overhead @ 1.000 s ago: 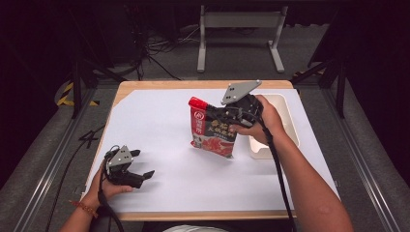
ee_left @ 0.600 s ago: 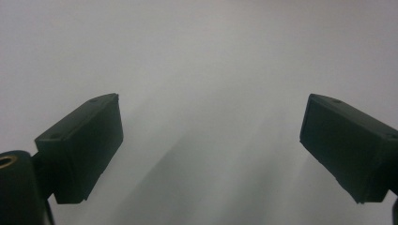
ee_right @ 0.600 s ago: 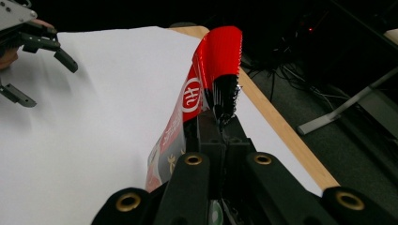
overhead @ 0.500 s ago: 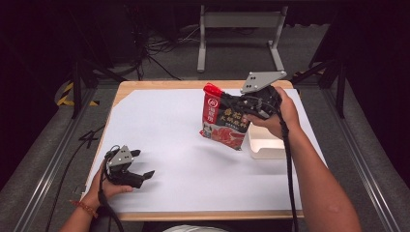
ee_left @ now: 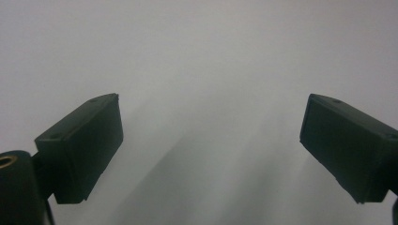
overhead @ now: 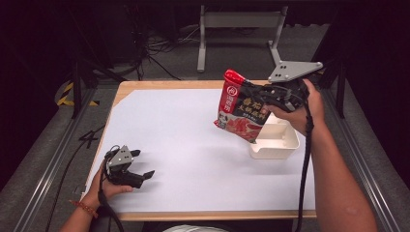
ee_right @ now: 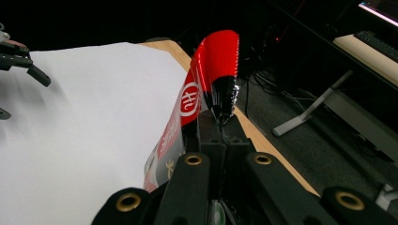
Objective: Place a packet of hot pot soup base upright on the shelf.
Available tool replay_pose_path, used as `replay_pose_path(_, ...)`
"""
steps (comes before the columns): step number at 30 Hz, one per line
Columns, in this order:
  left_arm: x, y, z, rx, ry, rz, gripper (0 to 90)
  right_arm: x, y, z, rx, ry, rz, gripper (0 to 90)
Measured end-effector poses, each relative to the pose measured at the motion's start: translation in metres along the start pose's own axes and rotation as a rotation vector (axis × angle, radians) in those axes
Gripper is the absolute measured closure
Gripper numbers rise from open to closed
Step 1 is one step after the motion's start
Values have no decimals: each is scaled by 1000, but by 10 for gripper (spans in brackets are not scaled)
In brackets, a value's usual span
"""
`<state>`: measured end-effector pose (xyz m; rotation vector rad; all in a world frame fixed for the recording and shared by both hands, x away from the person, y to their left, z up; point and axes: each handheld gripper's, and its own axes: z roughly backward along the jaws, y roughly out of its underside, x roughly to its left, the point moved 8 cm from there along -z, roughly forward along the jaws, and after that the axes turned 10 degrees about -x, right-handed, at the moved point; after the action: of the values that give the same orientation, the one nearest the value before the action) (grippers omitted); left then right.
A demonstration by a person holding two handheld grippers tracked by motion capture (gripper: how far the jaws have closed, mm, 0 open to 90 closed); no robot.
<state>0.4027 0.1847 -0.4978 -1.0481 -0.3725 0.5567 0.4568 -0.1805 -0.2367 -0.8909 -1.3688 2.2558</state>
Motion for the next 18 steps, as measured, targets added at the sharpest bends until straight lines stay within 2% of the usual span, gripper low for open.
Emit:
replay_pose_path(6, 0, 0, 0, -2, 2, 0, 72, -18, 9, 21, -2, 47, -24, 893)
replay_pose_path(8, 0, 0, 0, -2, 1, 0, 72, -23, 15, 27, 5, 51, -24, 893)
replay_pose_path(11, -1, 0, -1, -3, 4, 1, 72, -33, 27, 38, 15, 82, -44, 893)
replay_pose_path(16, -1, 0, -1, -1, 2, 2, 73, -42, 39, 47, 11, 89, -67, 893)
replay_pose_path(17, -1, 0, -1, 2, 5, -1, 75, -46, 48, 50, 19, 76, -84, 893)
replay_pose_path(18, -1, 0, -1, 2, 5, -1, 75, -48, 52, 51, 28, 82, -87, 893)
